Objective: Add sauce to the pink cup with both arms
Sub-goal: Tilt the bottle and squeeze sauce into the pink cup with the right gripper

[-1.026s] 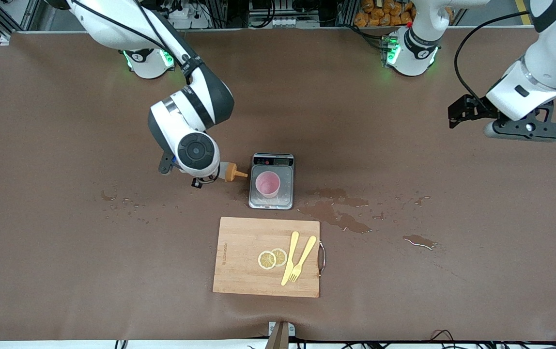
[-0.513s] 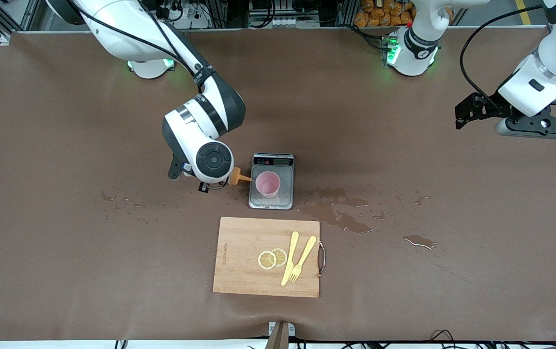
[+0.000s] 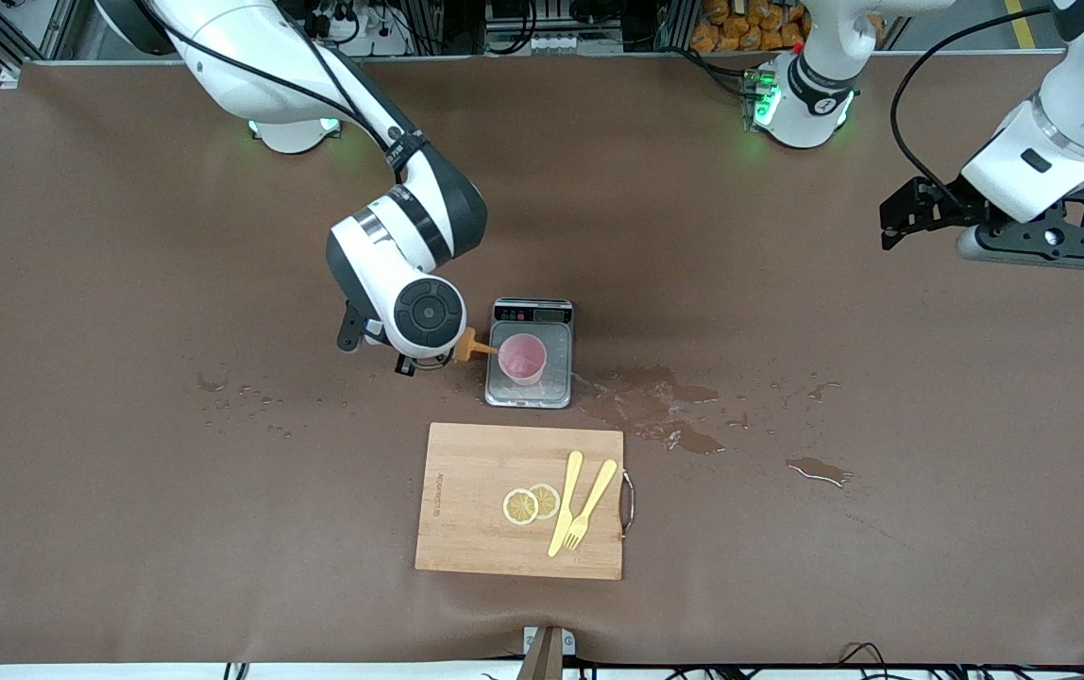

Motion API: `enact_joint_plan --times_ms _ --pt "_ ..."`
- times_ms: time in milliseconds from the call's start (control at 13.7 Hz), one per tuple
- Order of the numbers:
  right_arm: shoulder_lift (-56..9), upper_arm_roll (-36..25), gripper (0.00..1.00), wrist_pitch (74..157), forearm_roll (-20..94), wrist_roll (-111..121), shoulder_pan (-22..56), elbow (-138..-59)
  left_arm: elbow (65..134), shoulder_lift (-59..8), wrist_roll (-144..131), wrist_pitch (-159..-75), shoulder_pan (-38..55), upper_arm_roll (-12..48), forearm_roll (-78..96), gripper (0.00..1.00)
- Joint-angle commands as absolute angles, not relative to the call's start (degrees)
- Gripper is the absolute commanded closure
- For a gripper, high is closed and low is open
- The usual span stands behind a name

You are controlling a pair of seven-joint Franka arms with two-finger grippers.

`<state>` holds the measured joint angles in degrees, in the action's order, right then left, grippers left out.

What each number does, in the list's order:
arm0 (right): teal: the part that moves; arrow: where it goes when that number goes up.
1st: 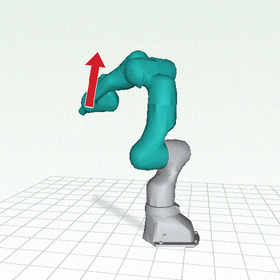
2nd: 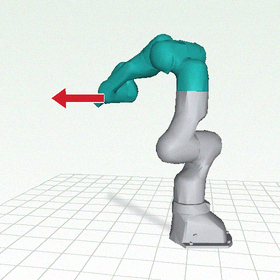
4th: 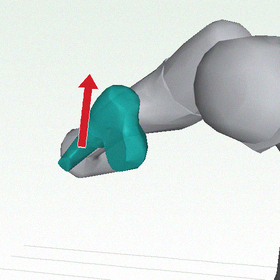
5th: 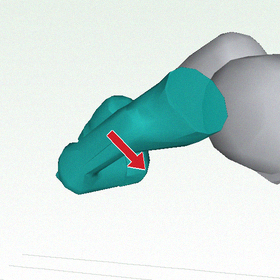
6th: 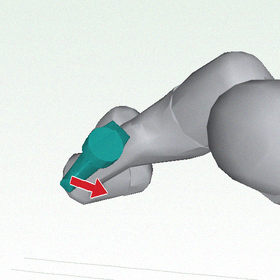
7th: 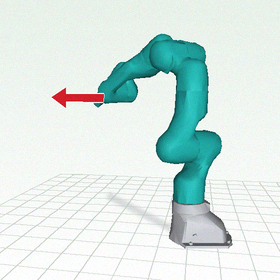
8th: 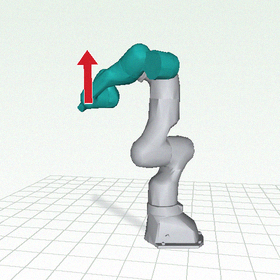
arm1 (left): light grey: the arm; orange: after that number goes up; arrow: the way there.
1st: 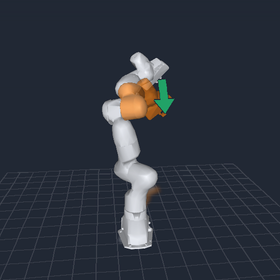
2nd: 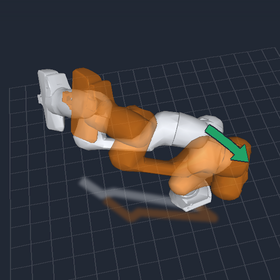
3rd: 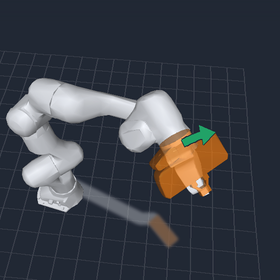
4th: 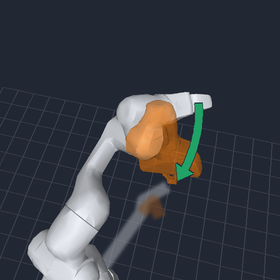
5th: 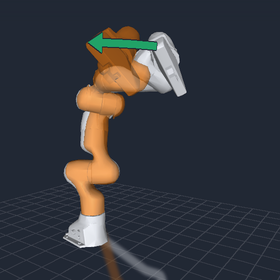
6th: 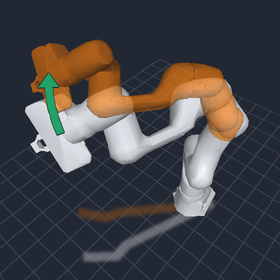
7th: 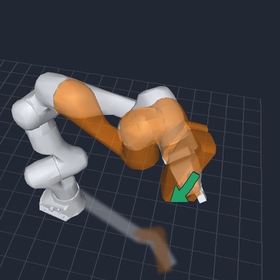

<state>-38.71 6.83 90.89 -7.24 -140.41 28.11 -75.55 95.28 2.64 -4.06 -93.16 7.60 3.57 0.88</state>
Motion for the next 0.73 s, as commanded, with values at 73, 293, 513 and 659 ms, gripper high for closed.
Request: enact_joint_plan --times_ms 73,293,513,659 --pt "-40.1 6.2 0.62 89.2 -9.1 -141.7 29.1 -73.0 94.1 1.8 -4.3 -93.5 7.5 3.7 0.3 0.0" --pt "-39.5 6.4 0.61 89.1 -8.5 -141.3 28.0 -72.6 94.2 1.6 -4.3 -94.7 7.0 3.7 0.4 0.0" --pt "-37.9 7.0 0.6 89.1 -4.8 -139.5 23.7 -72.1 94.3 1.6 -4.3 -95.0 7.3 3.7 0.4 0.0" --pt "-35.5 6.8 0.6 89.6 0.8 -134.8 20.5 -72.2 94.3 1.6 -4.3 -95.1 7.2 3.7 0.3 0.0"
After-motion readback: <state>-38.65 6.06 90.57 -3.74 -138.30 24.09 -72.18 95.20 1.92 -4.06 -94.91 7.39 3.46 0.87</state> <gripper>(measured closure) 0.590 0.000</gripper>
